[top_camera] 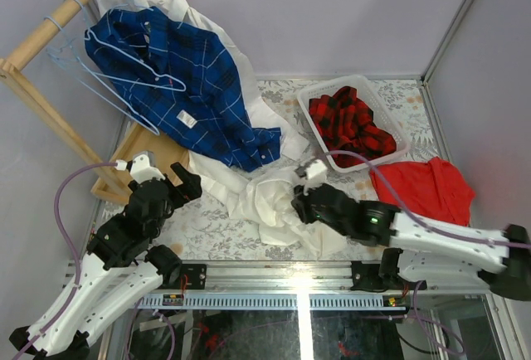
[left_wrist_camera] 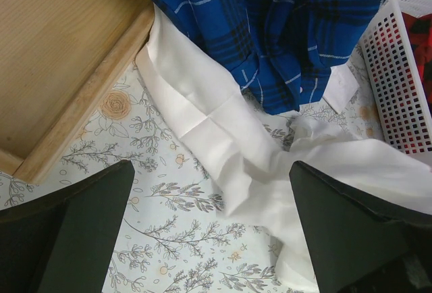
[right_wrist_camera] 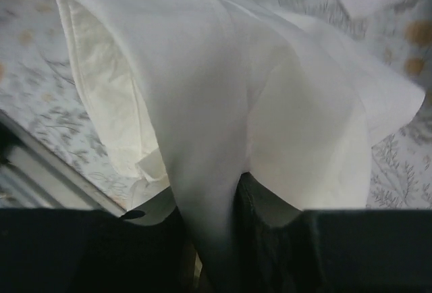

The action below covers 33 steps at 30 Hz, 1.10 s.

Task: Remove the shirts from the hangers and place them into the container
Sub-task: Pick up the shirt from the center of the board.

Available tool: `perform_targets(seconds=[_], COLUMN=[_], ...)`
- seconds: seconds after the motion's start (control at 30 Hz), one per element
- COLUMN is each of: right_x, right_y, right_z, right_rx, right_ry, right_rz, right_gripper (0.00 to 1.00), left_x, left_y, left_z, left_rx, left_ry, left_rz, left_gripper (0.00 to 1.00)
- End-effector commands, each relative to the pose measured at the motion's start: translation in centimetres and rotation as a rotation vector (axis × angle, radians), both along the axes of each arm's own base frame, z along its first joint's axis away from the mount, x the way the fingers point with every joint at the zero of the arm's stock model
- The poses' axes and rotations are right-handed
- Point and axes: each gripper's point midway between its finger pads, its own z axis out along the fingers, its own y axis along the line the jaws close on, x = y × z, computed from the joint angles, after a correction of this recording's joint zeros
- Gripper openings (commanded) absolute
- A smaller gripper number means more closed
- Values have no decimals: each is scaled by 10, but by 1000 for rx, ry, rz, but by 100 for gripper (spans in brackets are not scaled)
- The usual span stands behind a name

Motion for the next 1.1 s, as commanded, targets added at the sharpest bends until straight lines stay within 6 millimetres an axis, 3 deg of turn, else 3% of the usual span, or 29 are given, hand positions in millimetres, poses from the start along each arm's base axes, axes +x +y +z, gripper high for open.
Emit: perform_targets(seconds=[0.0,0.03,0.1,0.17,0.27,0.4,0.67,0.7,0.77,0.87,0.97,1.07], right_x=[16,19,27,26,17,16,-6,-9,-6,-1,13,31], right_y=[19,22,19,19,27,16,-16,-23,-41,-47,-30,-13], right_z=[-49,-60,-81,-95,-106,-133,-236,-243,-244,-226,-173,-96], right_rx=[-71,-98,-180,-257,-291,-385,-668,-693,-768,-776,-604,-396], right_ry=[223,250,278,304,361,389,580,591,543,448,328,174], right_rz=[-55,-52,-84,-70,-5,-30,-73,-90,-151,-158,-130,-123], right_gripper=[29,33,64,86,100,99,99,91,60,27,2,1], left_x=[2,2,2,1,1,2,2,2,2,2,3,3], left_y=[3,3,3,3,3,2,2,2,2,2,1,1], left_z=[12,12,13,13,13,12,11,12,12,12,11,9], left_rx=[-18,-20,-21,-24,-24,-21,-18,-21,-22,-23,-16,-11], left_ry=[-24,-25,-26,-28,-28,-24,-21,-24,-25,-25,-18,-12], left_rz=[25,25,23,24,24,23,22,23,22,22,22,20], left_gripper=[100,100,100,100,100,100,100,100,100,100,100,100])
